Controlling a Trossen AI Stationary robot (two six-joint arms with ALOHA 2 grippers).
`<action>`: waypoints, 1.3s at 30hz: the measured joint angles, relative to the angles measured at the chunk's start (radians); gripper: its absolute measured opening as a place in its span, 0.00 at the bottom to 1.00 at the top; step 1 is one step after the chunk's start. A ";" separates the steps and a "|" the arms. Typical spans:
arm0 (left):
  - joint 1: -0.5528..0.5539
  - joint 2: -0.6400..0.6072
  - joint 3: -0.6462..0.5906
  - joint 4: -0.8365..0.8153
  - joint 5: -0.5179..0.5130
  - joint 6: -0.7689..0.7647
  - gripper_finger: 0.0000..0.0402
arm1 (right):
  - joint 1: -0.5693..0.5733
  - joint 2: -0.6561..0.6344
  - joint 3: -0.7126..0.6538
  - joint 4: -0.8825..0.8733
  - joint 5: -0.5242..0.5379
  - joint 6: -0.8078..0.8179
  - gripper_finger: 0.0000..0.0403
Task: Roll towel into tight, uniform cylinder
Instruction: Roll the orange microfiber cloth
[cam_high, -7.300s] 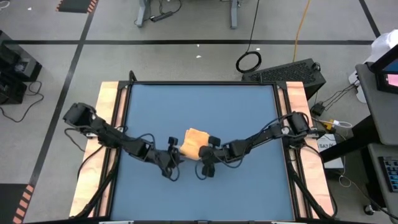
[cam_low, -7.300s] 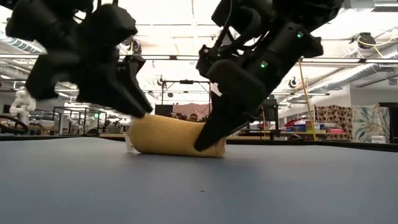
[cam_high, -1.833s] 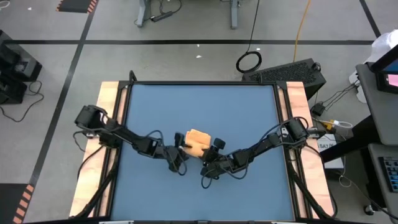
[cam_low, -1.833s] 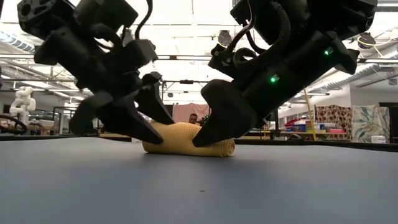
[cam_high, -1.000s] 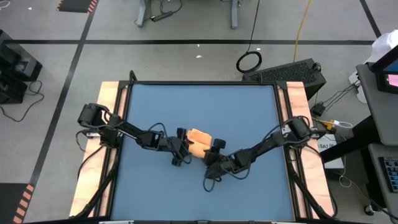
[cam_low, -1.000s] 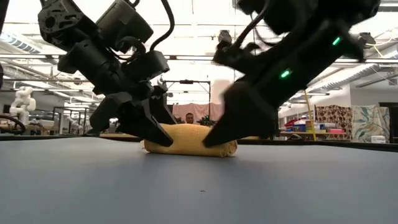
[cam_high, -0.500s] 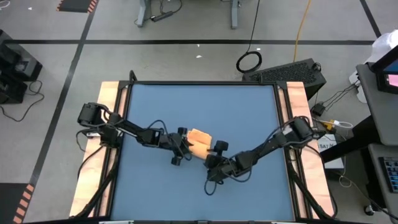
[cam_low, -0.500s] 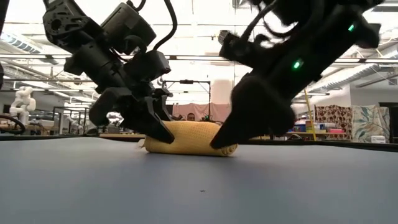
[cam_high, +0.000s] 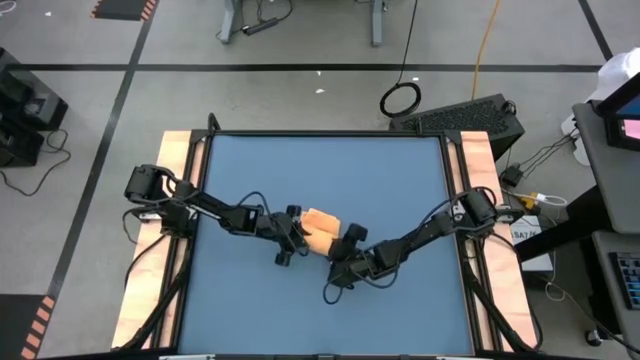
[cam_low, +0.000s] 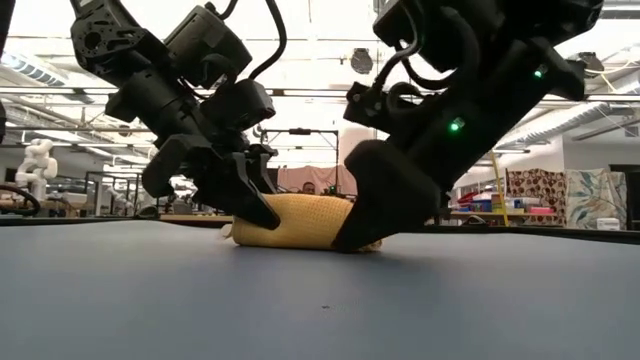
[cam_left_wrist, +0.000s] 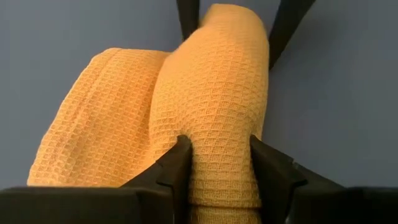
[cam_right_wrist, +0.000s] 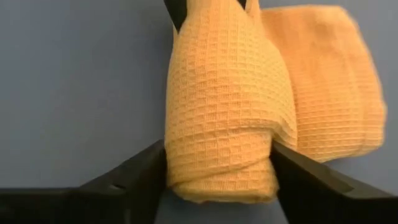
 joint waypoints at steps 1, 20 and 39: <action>-0.001 0.000 0.000 0.001 0.001 -0.001 0.33 | -0.005 0.002 0.000 0.001 -0.019 0.014 0.62; -0.152 -0.255 -0.005 -0.177 -0.058 -0.160 0.70 | -0.027 0.013 0.001 0.049 -0.162 0.008 0.19; -0.347 -0.101 0.000 -0.120 -0.391 -0.211 0.71 | -0.083 0.014 0.000 0.168 -0.460 0.014 0.18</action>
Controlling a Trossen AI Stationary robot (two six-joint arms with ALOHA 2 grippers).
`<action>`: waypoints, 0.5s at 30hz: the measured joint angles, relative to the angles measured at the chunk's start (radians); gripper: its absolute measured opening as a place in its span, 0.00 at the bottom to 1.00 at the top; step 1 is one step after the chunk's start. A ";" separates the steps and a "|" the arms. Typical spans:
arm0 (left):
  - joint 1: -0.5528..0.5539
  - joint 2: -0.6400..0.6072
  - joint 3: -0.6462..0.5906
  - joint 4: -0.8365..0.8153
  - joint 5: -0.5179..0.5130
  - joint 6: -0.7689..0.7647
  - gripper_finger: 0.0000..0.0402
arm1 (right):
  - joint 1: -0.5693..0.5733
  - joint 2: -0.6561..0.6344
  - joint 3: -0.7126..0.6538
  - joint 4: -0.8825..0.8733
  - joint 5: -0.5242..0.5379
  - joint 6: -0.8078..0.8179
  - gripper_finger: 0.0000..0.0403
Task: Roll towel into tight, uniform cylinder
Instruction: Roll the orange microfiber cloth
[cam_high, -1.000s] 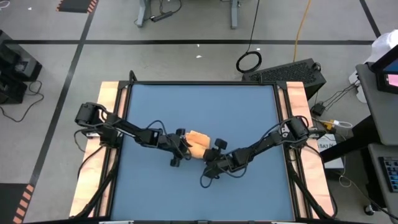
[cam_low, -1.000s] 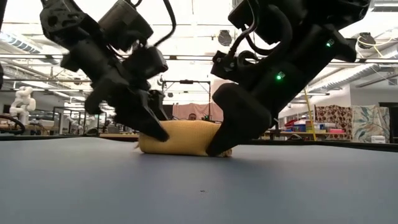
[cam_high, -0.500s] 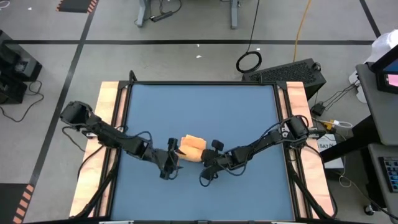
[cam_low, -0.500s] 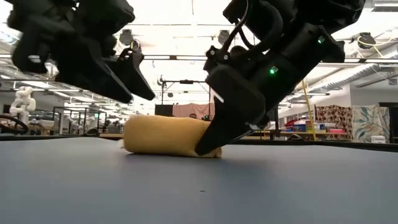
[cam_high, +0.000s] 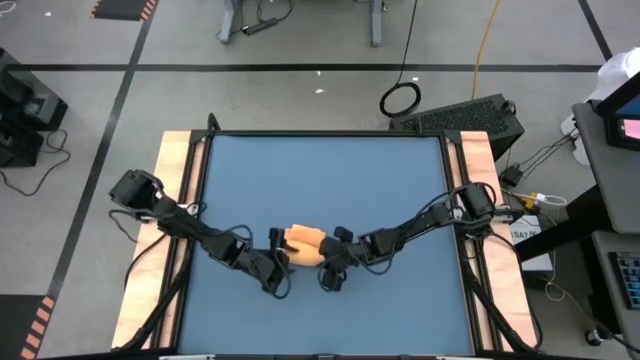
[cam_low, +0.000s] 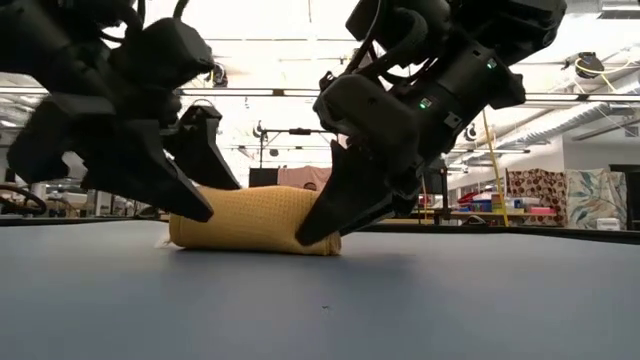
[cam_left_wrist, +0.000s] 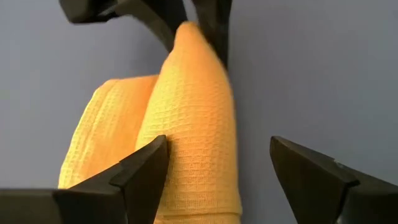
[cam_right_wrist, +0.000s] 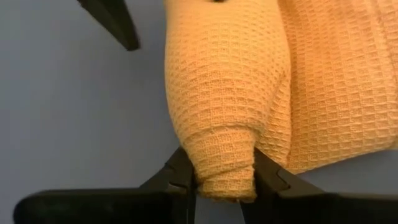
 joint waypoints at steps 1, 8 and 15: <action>0.000 0.008 0.000 0.000 -0.013 -0.007 0.71 | -0.003 0.000 0.000 0.001 -0.010 -0.001 0.18; 0.018 0.055 0.001 0.017 -0.034 -0.039 0.70 | -0.009 0.000 0.000 0.006 -0.046 -0.028 0.19; 0.095 0.077 0.002 0.024 0.033 -0.053 0.59 | -0.018 -0.001 -0.001 0.009 -0.090 -0.068 0.19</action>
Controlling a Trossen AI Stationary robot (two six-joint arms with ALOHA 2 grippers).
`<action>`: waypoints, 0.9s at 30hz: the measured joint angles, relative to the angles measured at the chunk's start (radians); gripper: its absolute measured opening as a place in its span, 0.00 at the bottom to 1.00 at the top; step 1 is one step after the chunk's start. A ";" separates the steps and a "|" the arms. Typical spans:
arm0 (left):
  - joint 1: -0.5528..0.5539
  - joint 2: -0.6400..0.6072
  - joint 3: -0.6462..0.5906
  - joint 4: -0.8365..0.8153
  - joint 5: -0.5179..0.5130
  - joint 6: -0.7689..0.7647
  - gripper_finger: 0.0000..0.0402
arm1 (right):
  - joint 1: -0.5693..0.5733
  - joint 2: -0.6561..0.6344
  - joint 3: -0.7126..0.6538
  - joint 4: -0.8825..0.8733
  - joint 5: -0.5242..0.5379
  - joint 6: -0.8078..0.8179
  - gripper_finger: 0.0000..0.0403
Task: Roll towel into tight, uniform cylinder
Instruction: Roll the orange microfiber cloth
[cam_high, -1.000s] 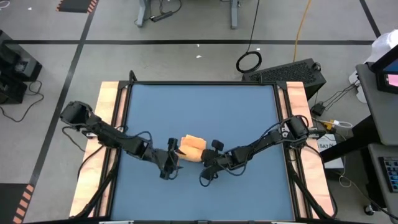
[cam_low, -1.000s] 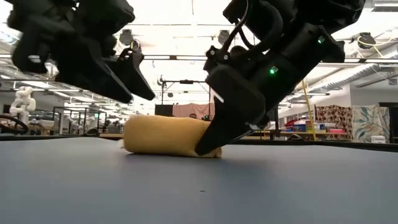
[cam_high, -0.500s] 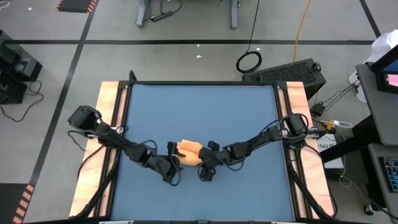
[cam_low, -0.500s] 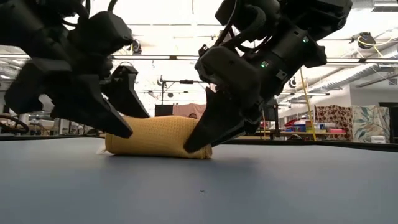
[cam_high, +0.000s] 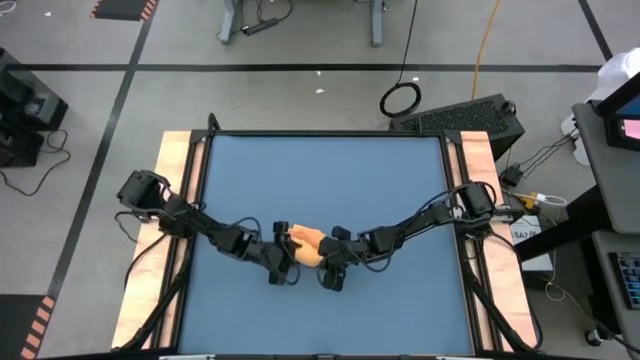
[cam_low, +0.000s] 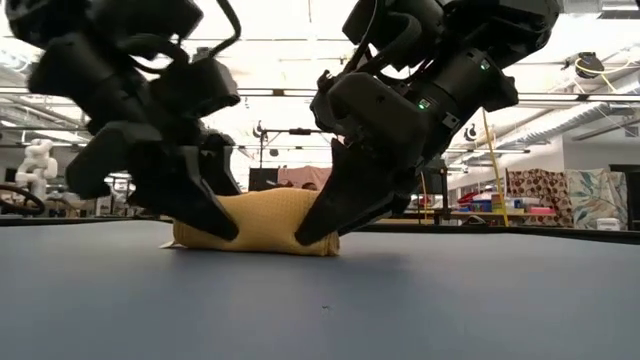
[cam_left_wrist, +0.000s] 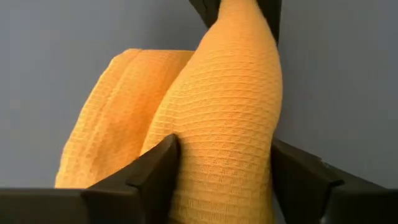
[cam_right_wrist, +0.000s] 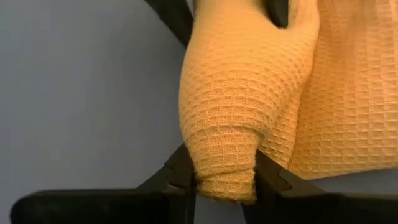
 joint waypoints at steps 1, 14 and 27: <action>0.016 0.000 0.000 0.000 0.034 -0.003 0.56 | 0.001 -0.006 0.000 -0.005 0.008 -0.003 0.20; 0.167 -0.001 0.002 -0.003 0.365 -0.077 0.26 | 0.105 -0.232 -0.003 -0.298 0.245 -0.156 0.72; 0.251 0.001 0.004 -0.002 0.566 -0.289 0.30 | 0.200 -0.058 -0.002 0.094 0.529 -0.449 0.78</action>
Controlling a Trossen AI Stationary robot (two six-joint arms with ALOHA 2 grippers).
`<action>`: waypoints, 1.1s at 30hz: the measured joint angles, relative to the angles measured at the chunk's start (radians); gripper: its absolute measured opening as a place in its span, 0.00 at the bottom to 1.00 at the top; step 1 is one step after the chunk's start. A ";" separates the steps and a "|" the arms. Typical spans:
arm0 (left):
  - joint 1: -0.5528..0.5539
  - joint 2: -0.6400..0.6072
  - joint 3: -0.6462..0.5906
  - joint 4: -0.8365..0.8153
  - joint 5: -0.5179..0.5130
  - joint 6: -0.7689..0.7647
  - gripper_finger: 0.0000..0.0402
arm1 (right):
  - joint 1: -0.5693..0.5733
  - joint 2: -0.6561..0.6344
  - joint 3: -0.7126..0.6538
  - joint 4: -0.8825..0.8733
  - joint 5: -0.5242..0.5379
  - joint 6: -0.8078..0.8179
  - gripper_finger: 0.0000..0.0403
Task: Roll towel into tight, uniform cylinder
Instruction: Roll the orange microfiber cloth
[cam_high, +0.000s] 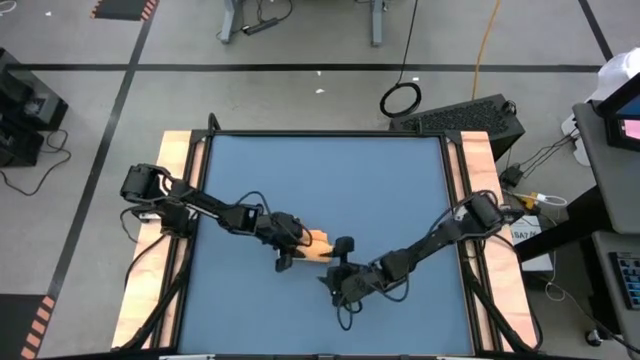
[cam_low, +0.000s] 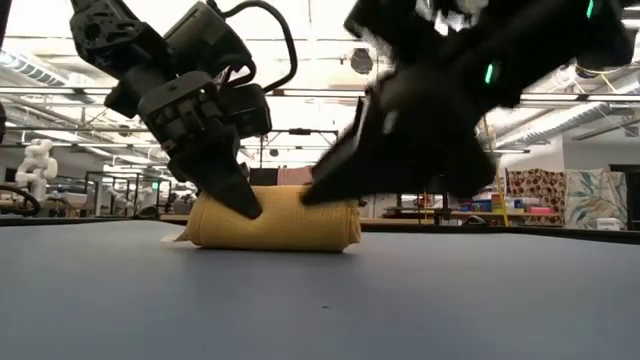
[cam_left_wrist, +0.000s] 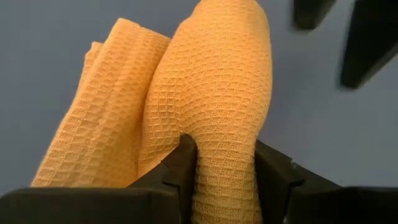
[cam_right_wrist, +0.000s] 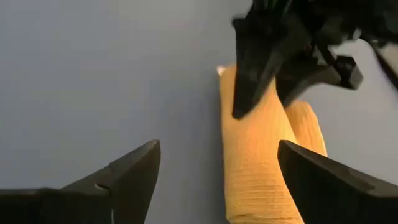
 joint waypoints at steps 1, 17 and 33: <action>0.002 0.000 0.000 0.000 0.005 -0.008 0.30 | -0.003 0.019 0.001 0.014 0.020 -0.008 0.78; -0.001 0.001 -0.002 0.002 0.003 -0.020 0.30 | -0.113 0.104 0.001 0.030 -0.004 0.026 0.78; -0.020 0.001 -0.002 0.004 -0.069 -0.011 0.30 | -0.142 0.109 0.003 0.008 -0.082 0.070 0.45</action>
